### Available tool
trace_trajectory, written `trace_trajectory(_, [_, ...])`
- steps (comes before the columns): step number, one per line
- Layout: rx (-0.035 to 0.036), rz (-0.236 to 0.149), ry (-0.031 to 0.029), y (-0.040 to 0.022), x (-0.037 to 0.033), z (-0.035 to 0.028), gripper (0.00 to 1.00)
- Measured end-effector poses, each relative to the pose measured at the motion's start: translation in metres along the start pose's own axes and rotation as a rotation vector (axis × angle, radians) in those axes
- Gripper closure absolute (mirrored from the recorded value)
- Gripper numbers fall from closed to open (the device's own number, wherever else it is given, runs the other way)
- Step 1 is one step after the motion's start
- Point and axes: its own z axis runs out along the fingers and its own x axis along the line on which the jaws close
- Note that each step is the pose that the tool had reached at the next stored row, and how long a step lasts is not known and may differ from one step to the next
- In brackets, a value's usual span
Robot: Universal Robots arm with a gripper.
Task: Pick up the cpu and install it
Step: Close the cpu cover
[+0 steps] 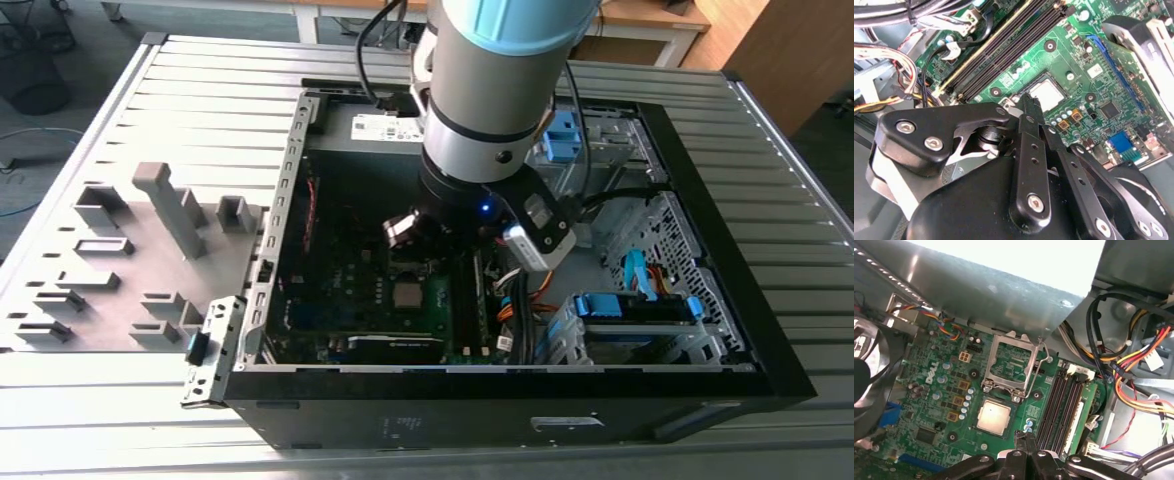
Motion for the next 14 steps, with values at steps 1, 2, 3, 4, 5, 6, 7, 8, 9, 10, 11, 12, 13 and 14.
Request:
trace_trajectory(1, [-0.0010, -0.011, 0.0001, 0.0000, 0.0000, 0.0001, 0.89])
trace_trajectory(2, [-0.0017, -0.022, 0.0004, 0.0000, -0.0001, 0.0002, 0.89])
trace_trajectory(3, [-0.0024, -0.035, 0.0006, 0.0000, -0.0001, 0.0002, 0.89])
trace_trajectory(4, [-0.0028, -0.046, 0.0010, 0.0000, -0.0001, 0.0001, 0.89])
trace_trajectory(5, [-0.0033, -0.058, 0.0013, 0.0000, -0.0001, 0.0001, 0.89])
trace_trajectory(6, [-0.0036, -0.068, 0.0017, 0.0000, -0.0002, 0.0001, 0.89])
trace_trajectory(7, [-0.0037, -0.072, 0.0020, 0.0000, -0.0001, 0.0001, 0.89])
trace_trajectory(8, [-0.0036, -0.073, 0.0021, 0.0000, -0.0001, 0.0001, 0.89])
trace_trajectory(9, [-0.0036, -0.073, 0.0022, 0.0000, -0.0001, 0.0001, 0.89])
trace_trajectory(10, [-0.0037, -0.073, 0.0021, 0.0000, -0.0001, 0.0001, 0.89])
trace_trajectory(11, [-0.0036, -0.073, 0.0022, 0.0000, -0.0001, 0.0001, 0.89])
trace_trajectory(12, [-0.0038, -0.073, 0.0020, 0.0001, -0.0002, 0.0002, 0.89])
trace_trajectory(13, [-0.0038, -0.073, 0.0020, 0.0005, -0.0005, 0.0003, 0.89])
trace_trajectory(14, [-0.0038, -0.073, 0.0021, 0.0010, -0.0009, 0.0004, 0.89])
